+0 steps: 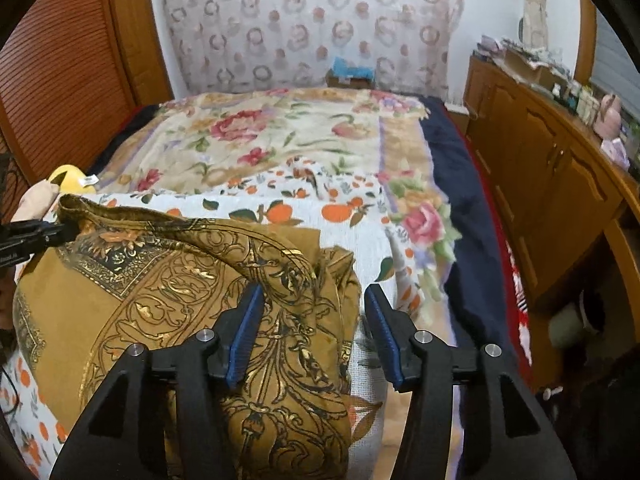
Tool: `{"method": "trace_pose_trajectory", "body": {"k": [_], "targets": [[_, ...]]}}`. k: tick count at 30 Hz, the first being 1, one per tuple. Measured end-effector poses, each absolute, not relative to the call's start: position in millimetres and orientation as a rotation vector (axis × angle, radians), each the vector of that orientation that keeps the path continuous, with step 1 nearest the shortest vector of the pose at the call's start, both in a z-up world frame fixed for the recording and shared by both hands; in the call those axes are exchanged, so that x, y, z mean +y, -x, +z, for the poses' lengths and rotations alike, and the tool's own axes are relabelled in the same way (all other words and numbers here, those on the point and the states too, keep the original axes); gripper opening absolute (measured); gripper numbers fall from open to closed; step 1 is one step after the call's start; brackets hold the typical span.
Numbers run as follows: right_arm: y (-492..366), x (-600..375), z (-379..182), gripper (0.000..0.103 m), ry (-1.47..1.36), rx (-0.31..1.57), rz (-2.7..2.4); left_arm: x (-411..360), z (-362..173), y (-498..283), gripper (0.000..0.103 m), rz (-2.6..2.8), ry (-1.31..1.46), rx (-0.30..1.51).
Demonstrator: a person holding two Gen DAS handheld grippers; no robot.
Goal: Fold small clothes
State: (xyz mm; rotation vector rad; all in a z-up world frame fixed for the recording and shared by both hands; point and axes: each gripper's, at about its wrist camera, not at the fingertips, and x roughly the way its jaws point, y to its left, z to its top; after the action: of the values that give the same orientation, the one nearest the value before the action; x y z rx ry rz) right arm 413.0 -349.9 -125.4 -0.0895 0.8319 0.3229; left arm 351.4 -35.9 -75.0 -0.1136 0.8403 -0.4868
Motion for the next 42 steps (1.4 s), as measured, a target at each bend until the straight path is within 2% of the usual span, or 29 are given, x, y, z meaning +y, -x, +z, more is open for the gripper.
{"method": "trace_pose_trajectory", "body": {"k": [11,12,14,17,18,20,22,33,42], "targets": [[-414.7,-348.0,-131.2,0.053,0.062,0.845,0.363,-35.2,-77.7,-350.8,0.005,-0.485,0.113,0.839],[-414.3,-347.1,-130.8,0.050,0.061,0.846,0.373,-35.2,-77.6,-350.9,0.005,-0.485,0.112,0.839],[-413.4,-344.9,-130.2,0.036,0.057,0.847,0.400,-35.1,-78.0,-350.6,0.005,-0.485,0.112,0.840],[-410.7,-341.2,-130.8,0.024,0.056,0.851,0.429,-35.6,-77.4,-350.6,0.005,-0.485,0.113,0.840],[-409.5,-340.5,-130.4,0.022,0.054,0.853,0.436,-35.6,-77.3,-350.7,0.005,-0.485,0.113,0.840],[-406.8,-339.6,-129.5,0.012,0.044,0.853,0.456,-35.7,-77.3,-350.1,0.005,-0.487,0.113,0.838],[-403.0,-338.0,-128.1,0.009,0.050,0.834,0.445,-37.0,-76.6,-348.6,0.004,-0.494,0.100,0.834],[-351.9,-327.4,-65.1,0.006,0.046,0.599,0.446,-18.3,-12.1,-298.4,0.003,-0.522,0.110,0.676],[-320.7,-279.8,-14.2,0.005,0.067,0.431,0.530,39.6,33.6,-238.7,0.003,-0.432,0.144,0.540]]}}
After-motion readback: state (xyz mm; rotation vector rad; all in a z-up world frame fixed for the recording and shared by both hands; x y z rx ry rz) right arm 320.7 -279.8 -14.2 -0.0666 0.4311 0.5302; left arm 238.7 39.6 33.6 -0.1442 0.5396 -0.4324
